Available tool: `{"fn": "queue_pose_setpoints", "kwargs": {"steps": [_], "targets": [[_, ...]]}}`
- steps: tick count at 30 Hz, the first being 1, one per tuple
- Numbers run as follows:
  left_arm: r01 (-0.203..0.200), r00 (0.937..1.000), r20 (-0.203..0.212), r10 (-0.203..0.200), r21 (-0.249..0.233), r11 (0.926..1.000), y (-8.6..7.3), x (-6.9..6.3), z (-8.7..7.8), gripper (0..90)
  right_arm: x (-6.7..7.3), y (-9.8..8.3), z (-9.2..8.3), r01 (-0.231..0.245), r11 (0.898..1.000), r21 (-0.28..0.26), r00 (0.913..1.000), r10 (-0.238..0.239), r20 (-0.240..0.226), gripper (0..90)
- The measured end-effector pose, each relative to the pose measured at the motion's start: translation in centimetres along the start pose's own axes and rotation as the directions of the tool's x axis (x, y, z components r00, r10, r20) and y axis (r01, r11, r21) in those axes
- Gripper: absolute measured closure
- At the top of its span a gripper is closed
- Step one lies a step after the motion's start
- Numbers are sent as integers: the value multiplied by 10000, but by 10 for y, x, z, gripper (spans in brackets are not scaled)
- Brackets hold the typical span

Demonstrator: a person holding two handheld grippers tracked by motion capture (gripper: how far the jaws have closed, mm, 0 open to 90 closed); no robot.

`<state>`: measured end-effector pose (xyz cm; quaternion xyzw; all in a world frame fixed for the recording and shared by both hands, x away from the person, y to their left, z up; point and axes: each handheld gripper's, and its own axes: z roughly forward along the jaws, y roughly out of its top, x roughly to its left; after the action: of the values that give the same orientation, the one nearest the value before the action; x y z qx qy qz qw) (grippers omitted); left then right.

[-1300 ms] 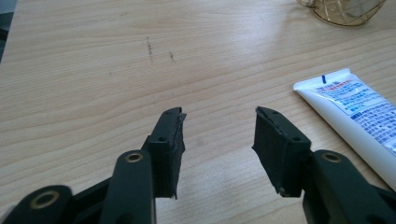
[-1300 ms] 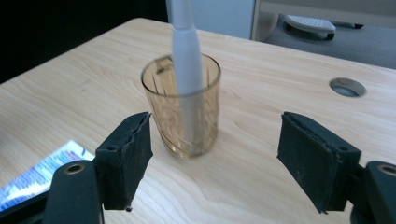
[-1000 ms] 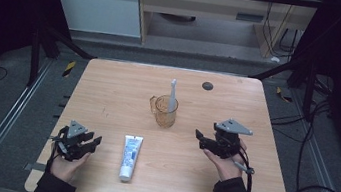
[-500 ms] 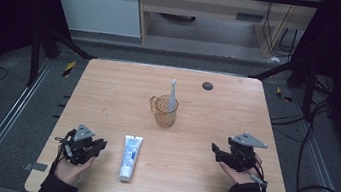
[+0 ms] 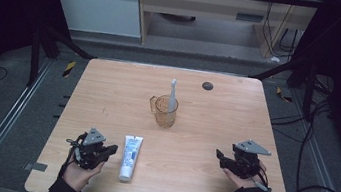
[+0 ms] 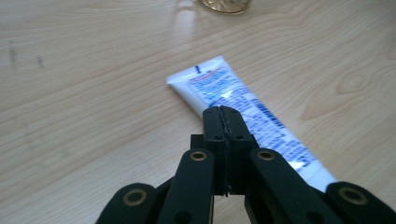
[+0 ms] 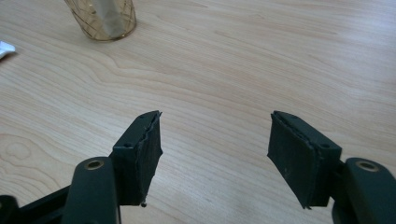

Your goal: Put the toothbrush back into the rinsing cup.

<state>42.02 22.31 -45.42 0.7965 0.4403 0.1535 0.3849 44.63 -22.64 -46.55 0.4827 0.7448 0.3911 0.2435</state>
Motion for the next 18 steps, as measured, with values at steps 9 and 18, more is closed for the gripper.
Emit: {"fn": "queue_pose_setpoints", "kwargs": {"steps": [9,18], "targets": [[-553,9949,862,519,373,9978,6,-29,15,898,-6,-9,-2,-181,9998,72,9994,179,286,309],[-1166,9855,1352,1028,987,9883,6,-46,27,899,-8,-10,1,-158,9996,224,9991,149,402,302]]}}
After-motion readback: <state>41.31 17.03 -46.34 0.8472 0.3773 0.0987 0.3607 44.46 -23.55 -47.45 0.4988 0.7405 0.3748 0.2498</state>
